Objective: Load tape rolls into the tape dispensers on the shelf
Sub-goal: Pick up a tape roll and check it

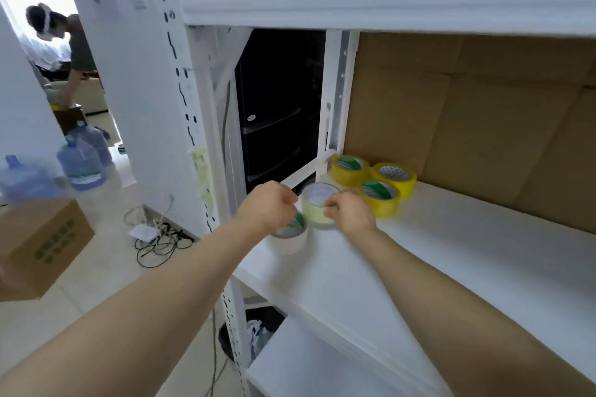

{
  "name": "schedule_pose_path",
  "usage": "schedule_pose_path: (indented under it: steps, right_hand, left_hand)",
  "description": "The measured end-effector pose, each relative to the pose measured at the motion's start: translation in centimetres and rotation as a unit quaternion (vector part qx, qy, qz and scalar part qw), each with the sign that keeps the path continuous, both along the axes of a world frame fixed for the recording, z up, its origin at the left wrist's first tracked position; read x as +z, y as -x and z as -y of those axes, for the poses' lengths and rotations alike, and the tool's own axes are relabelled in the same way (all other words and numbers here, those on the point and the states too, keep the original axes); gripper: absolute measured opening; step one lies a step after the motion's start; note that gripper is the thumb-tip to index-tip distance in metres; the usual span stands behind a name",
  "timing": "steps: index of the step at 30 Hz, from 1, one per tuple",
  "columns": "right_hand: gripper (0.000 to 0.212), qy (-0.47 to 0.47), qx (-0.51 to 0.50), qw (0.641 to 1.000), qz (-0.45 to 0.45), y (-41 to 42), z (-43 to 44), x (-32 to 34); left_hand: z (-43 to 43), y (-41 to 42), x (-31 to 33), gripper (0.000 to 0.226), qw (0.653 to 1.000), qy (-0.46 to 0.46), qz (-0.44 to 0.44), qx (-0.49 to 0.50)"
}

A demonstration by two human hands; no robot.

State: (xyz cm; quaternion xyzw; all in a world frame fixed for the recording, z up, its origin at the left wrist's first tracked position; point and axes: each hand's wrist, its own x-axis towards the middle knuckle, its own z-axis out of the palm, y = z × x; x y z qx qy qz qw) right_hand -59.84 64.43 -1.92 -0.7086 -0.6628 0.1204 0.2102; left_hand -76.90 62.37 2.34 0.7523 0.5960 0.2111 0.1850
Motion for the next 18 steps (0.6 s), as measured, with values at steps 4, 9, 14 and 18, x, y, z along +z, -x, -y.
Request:
schedule_pose_path:
  steps: [4, 9, 14, 18]
  right_hand:
    - [0.026, 0.052, -0.023, 0.998, 0.014, 2.1, -2.8, -1.1]
    - [0.059, 0.025, -0.056, 0.998, 0.002, 1.5, -2.2, -0.8]
    - [0.051, -0.026, -0.247, 0.964, -0.097, -3.4, -0.7, 1.3]
    - [0.044, -0.057, -0.313, 0.935, -0.156, -7.4, 0.3, 1.6]
  left_hand:
    - [-5.0, 0.6, 0.2, 0.033, 0.997, -0.012, -0.016, -0.074]
    - [-9.0, -1.3, 0.0, 0.042, 0.989, 0.018, 0.005, -0.145]
    - [-10.5, -6.4, -0.8, 0.044, 0.971, 0.016, -0.061, -0.230]
    - [-10.8, -11.8, -2.0, 0.041, 0.946, 0.005, -0.120, -0.301]
